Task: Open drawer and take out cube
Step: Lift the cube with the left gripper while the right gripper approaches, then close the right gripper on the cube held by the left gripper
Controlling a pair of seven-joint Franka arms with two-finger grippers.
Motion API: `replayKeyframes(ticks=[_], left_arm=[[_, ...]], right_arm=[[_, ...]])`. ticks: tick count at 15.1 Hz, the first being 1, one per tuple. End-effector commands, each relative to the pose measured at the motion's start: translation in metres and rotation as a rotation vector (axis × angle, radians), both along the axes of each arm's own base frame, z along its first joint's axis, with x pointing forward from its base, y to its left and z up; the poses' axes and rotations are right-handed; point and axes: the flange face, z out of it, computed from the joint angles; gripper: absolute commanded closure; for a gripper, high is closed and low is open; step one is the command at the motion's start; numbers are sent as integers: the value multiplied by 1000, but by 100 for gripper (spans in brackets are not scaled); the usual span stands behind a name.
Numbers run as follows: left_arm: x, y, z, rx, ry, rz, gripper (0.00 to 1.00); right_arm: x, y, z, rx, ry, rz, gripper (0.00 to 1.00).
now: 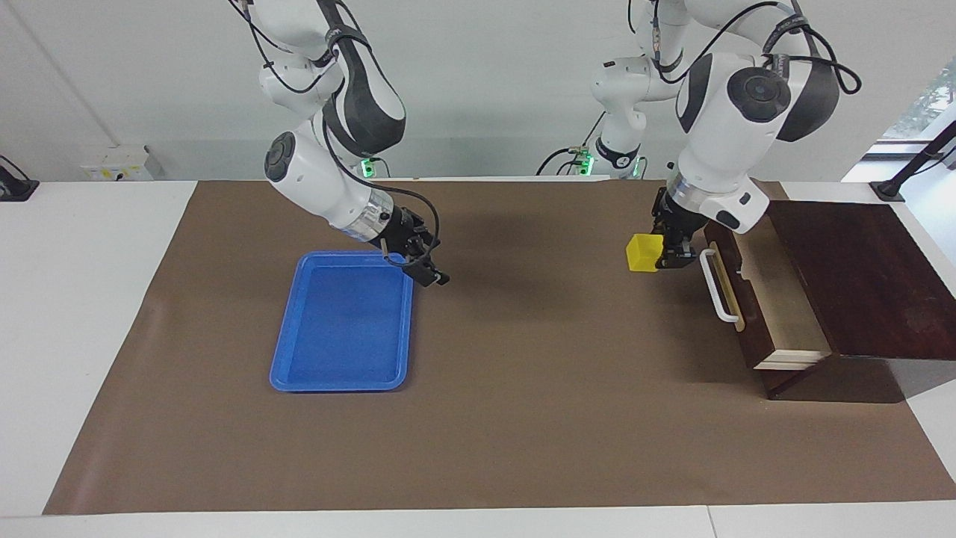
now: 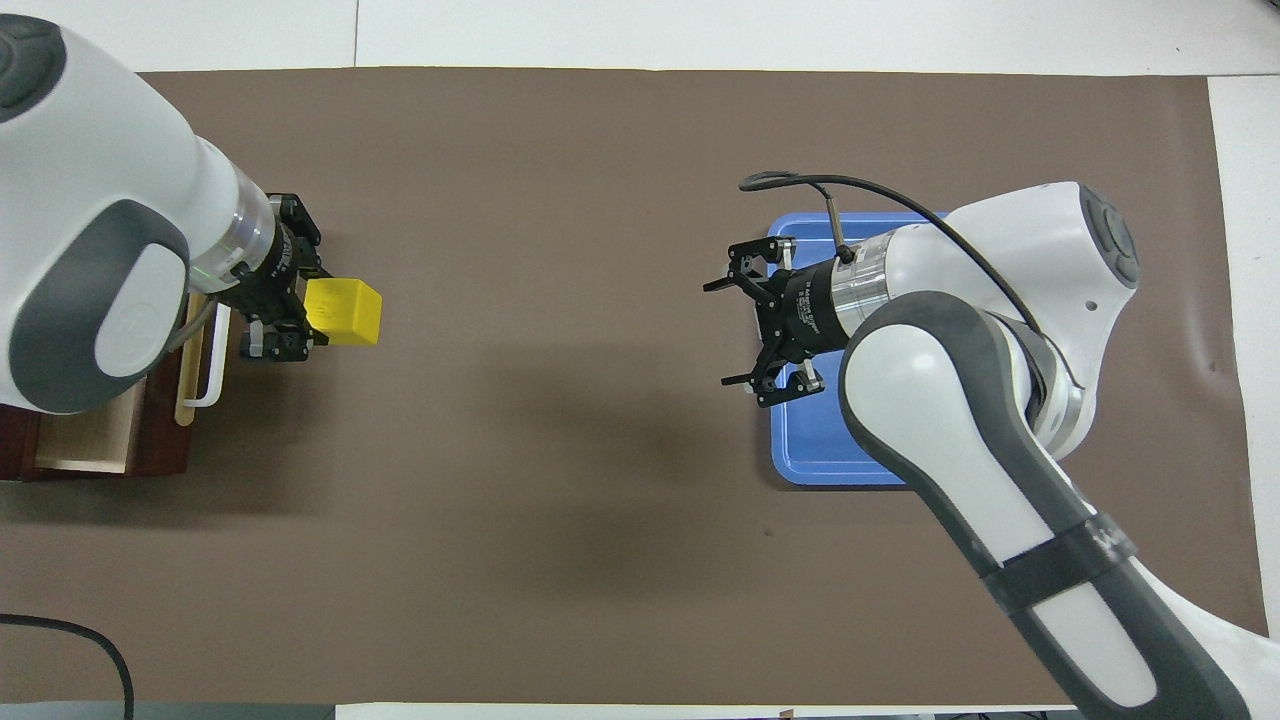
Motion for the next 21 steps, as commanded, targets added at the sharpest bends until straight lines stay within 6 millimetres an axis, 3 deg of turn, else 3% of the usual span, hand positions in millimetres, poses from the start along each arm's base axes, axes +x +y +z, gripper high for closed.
replayKeyframes(ticks=[1,2,6,10,12,14,19,21], left_arm=[[-5,-19,-2,0,-52,64,100],[-6,-27,-4,-7,-60,70,100],[-10,-55,-18,-35,-109,104,100],[-10,-68,-26,-48,-116,117,100],[-10,-72,-27,-50,-117,116,100],[-11,-73,-29,-49,-116,124,100],[-15,-75,-36,-40,-104,119,100],[-15,-75,-36,-39,-104,119,100]], right_arm=[[-1,21,-13,39,36,-81,0],[0,26,-19,38,45,-105,0],[-10,80,-38,60,80,-227,0],[-1,114,-47,108,100,-279,0],[9,144,-52,114,105,-271,0],[7,168,-51,104,71,-232,0],[9,180,-41,73,12,-167,0],[15,201,-44,78,6,-145,0]])
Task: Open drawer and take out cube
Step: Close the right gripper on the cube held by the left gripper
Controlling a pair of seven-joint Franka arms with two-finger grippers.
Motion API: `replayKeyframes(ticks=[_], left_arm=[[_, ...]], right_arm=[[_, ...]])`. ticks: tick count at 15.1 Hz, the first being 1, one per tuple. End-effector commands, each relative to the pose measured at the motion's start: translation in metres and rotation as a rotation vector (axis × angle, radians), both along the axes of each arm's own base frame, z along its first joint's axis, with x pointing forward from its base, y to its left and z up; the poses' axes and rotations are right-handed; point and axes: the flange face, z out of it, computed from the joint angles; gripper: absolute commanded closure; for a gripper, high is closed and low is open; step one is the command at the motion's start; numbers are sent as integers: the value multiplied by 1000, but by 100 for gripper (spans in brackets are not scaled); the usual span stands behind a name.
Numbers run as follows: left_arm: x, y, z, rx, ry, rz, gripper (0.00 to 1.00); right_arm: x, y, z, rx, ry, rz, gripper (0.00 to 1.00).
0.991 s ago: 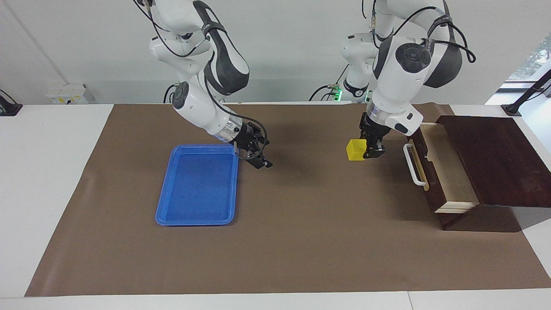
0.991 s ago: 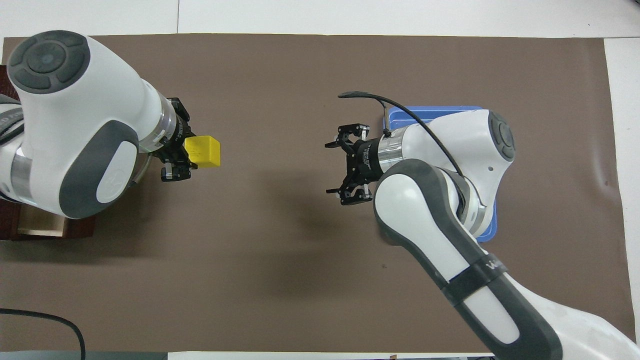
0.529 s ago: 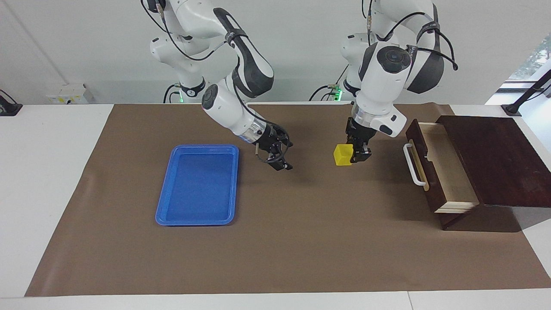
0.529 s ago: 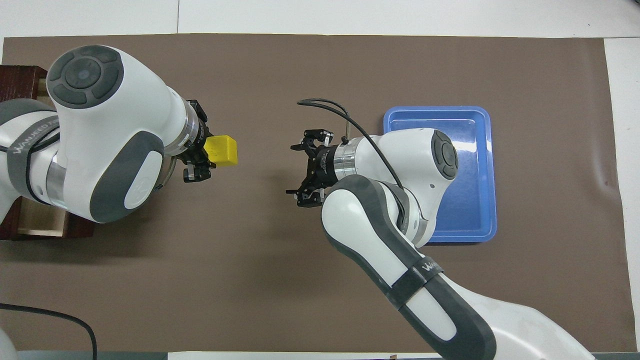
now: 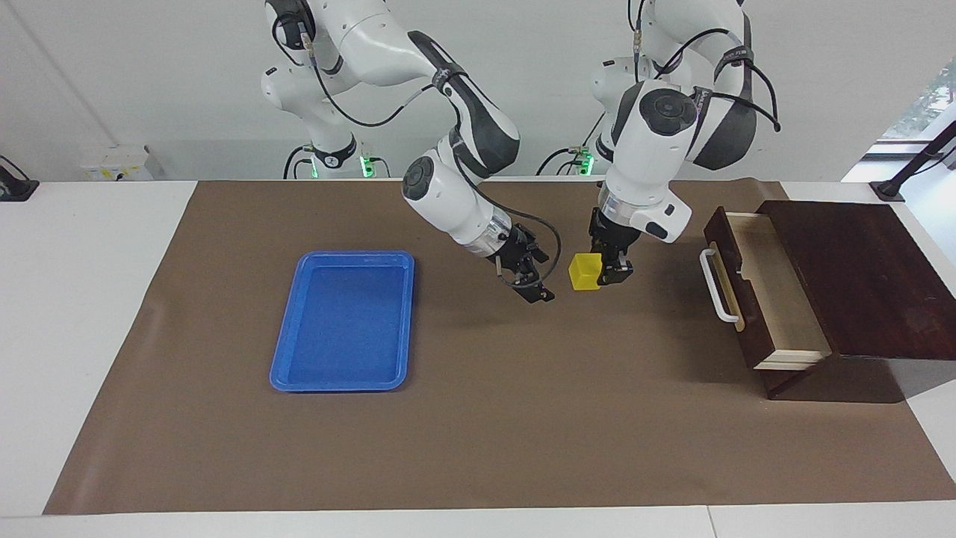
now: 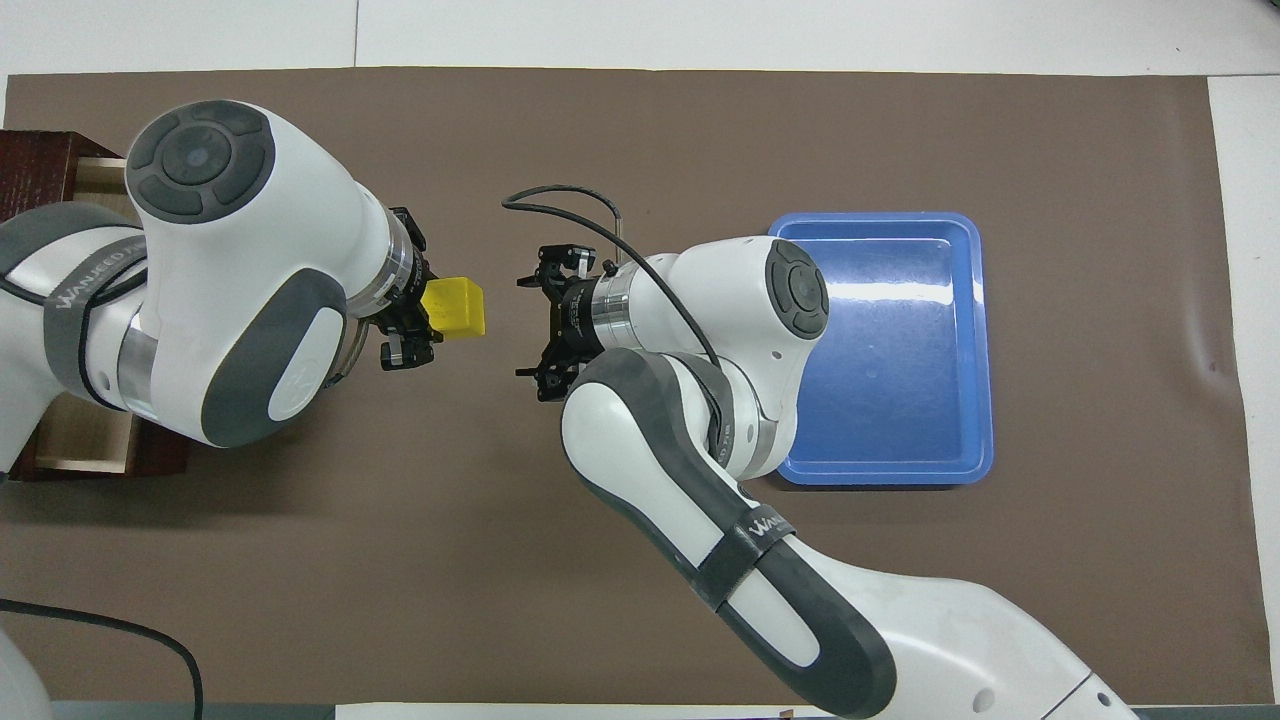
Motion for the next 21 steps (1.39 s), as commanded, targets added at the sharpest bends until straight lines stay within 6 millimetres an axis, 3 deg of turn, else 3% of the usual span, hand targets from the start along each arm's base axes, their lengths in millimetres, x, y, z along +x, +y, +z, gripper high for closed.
replayKeyframes(ticks=[1,4,8,21], left_arm=[[-3,-1,-5,14,-9,11,100],[-4,-1,-7,16,-6,10,100],[-5,-1,-9,17,-8,10,100],[-6,-1,-10,16,-12,15,100]], right_arm=[[10,24,-1,-4,-13,22,0],[6,31,1,0,-1,43,0],[19,29,12,31,20,-1,0],[-1,55,13,22,13,38,0]])
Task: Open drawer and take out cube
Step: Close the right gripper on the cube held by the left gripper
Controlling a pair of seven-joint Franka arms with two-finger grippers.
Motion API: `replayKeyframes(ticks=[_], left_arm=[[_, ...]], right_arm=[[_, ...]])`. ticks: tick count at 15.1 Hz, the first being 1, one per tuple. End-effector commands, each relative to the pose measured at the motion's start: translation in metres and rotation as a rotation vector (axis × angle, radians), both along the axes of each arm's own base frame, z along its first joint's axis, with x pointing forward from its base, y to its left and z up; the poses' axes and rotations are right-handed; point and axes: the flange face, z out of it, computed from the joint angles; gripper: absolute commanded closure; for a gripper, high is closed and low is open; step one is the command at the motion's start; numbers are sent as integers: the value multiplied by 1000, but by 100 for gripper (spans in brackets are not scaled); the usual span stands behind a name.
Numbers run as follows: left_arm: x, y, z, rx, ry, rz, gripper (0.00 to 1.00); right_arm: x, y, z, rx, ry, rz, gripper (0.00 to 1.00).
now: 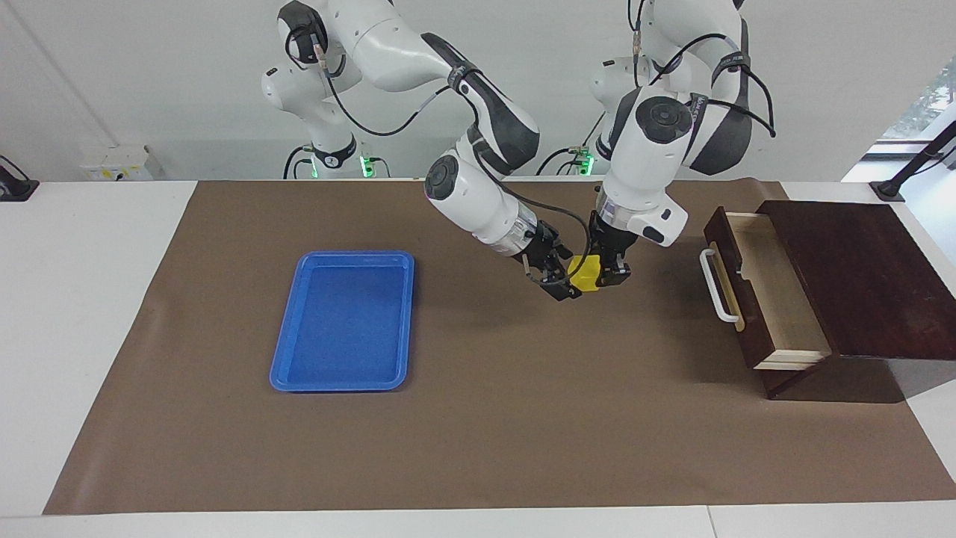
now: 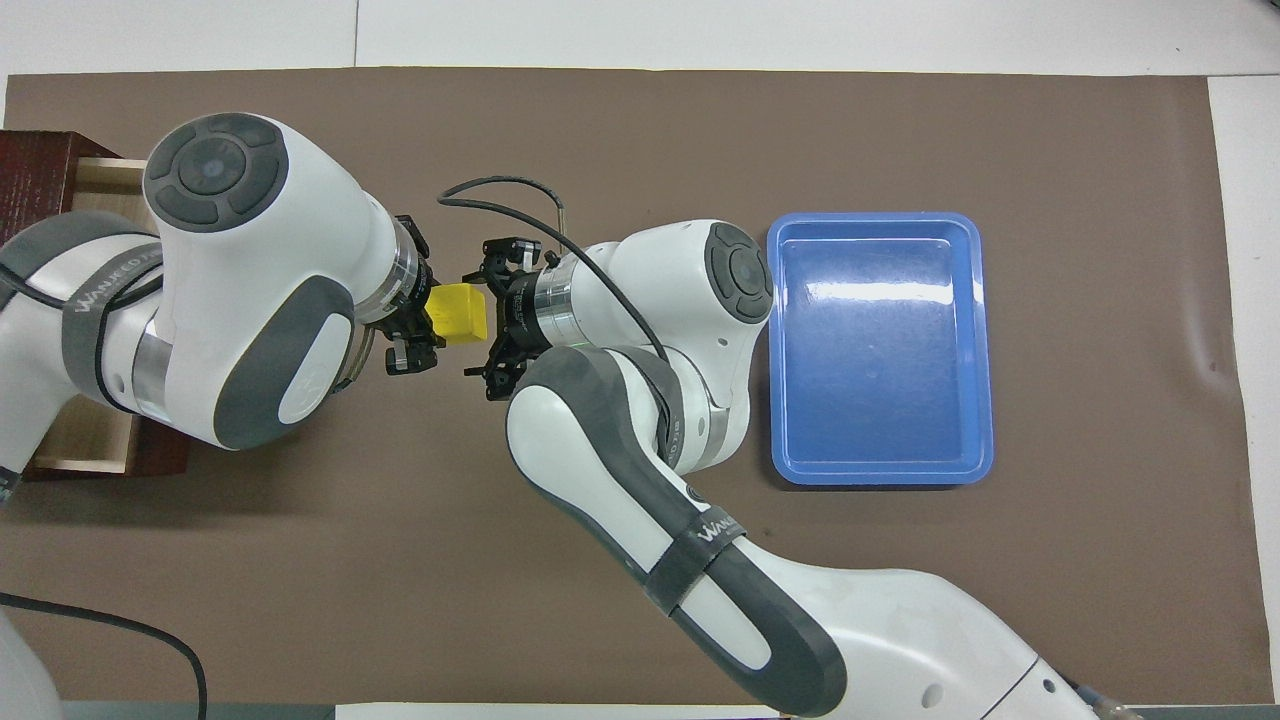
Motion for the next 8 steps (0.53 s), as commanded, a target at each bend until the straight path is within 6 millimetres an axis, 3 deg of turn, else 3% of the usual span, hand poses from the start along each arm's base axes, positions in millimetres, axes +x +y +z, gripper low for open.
replayKeyframes(ticks=[1,7,8], left_arm=[[-4,-1,0,14,-19,9,100],[-4,-1,0,14,-19,7,100],[-4,-1,0,14,-19,7,100]], right_arm=[[-2,8,-3,-13,9,-3,0],[0,6,-1,-11,6,-5,0],[-1,7,-1,-11,8,-3,8]])
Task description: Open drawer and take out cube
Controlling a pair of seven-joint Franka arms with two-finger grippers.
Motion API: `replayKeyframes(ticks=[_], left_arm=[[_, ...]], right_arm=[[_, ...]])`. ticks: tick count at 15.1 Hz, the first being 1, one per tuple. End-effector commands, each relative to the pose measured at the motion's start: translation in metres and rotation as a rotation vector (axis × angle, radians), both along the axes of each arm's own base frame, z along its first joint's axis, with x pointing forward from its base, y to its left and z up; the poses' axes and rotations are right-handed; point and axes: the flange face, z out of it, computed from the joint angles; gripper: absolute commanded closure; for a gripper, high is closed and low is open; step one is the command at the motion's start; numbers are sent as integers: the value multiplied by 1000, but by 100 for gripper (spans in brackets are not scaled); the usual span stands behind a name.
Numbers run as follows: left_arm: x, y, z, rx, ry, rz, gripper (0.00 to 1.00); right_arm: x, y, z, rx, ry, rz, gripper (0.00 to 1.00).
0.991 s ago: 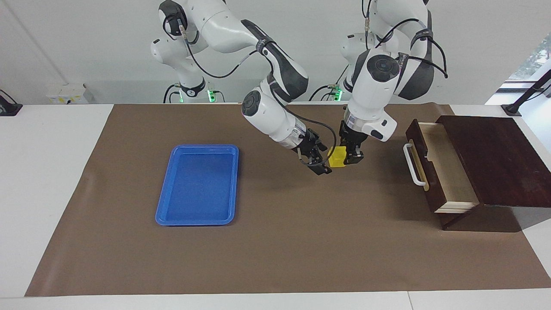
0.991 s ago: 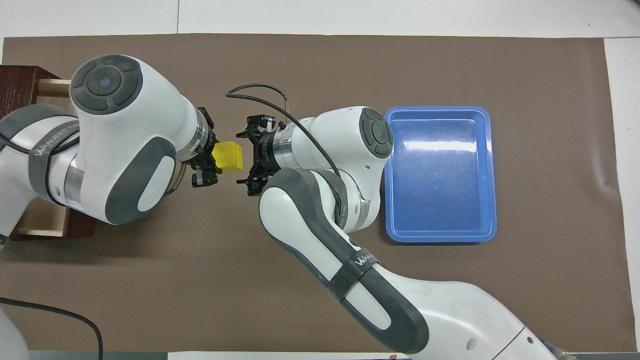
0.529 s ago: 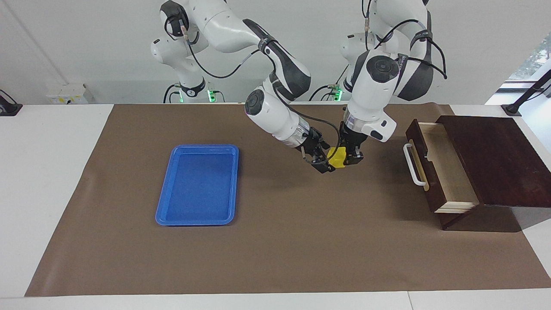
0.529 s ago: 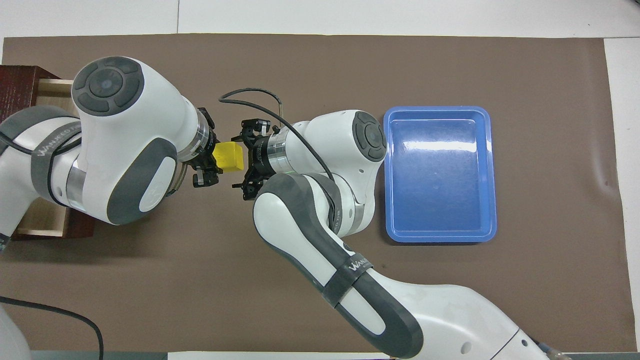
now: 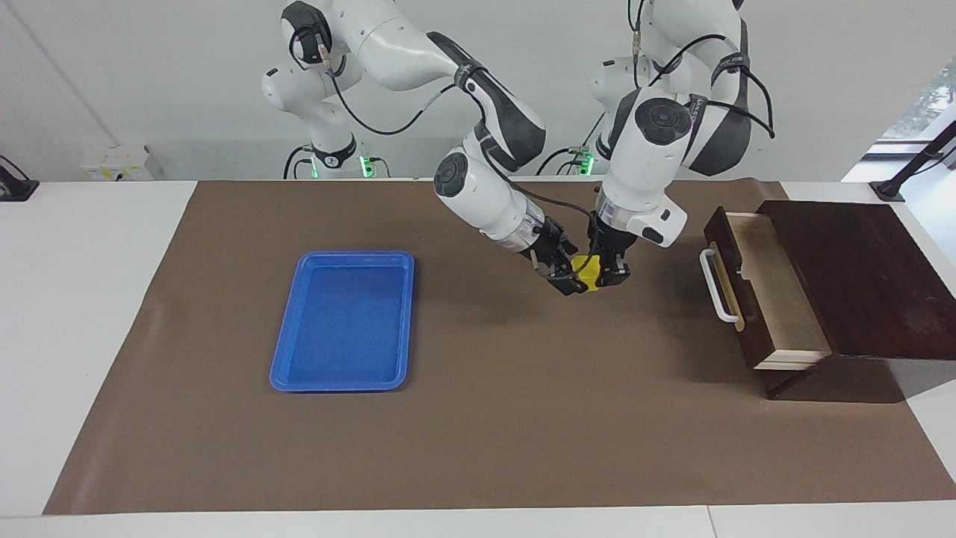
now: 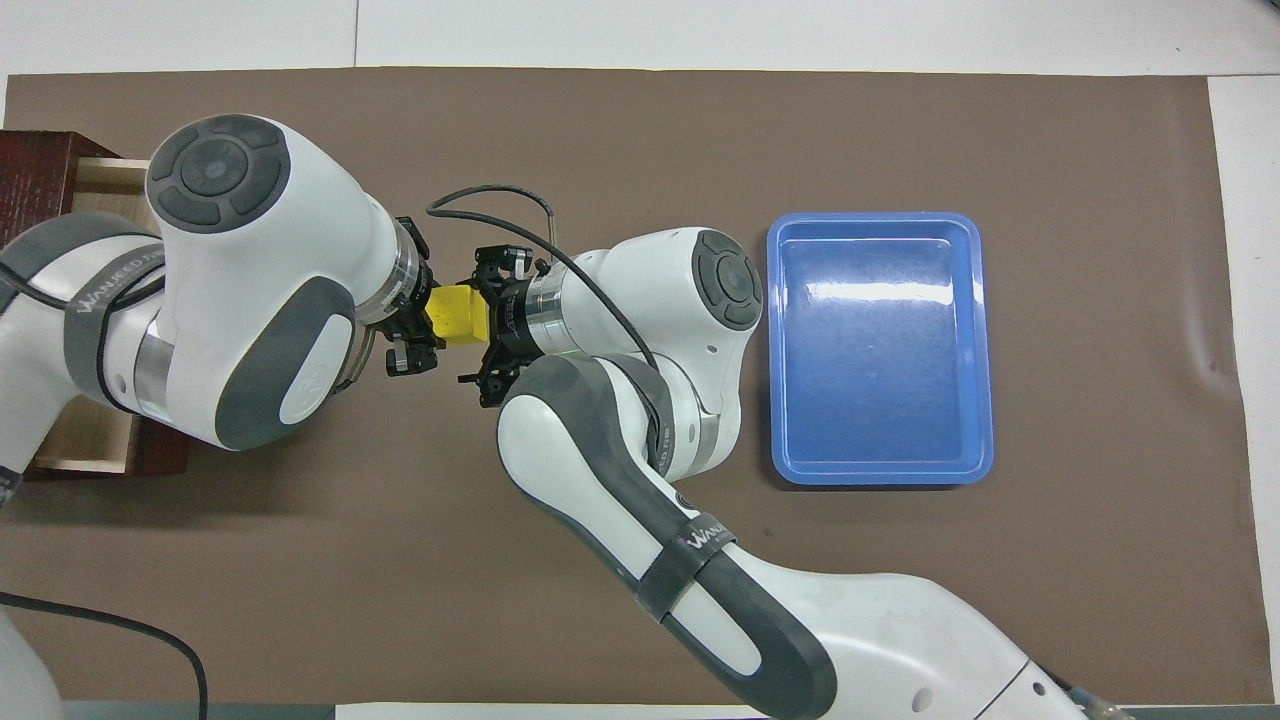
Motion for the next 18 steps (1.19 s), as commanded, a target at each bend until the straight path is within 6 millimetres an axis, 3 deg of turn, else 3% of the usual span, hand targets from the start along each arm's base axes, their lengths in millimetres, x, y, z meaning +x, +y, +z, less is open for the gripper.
replayKeyframes(ticks=[1,2,3,11,12,13,14,18], left_arm=[[-4,-1,2,12,-22,9,100],[-4,-1,2,12,-22,7,100],[-4,-1,2,12,-22,7,100],[-3,-1,2,11,-22,5,100],[-3,-1,1,10,-22,2,83],[-2,-1,2,8,-26,5,32],[-1,-1,3,4,-29,10,0],[2,4,5,3,-24,12,0]], right_arm=[[1,4,0,-9,8,-6,37],[1,3,0,-8,14,-9,95],[6,-2,2,-9,8,-13,100],[16,-12,2,-5,12,-27,100],[17,-13,2,-3,13,-29,100],[16,-12,2,-4,14,-27,100],[17,-13,2,-3,15,-30,100],[21,-19,2,-4,16,-41,100]])
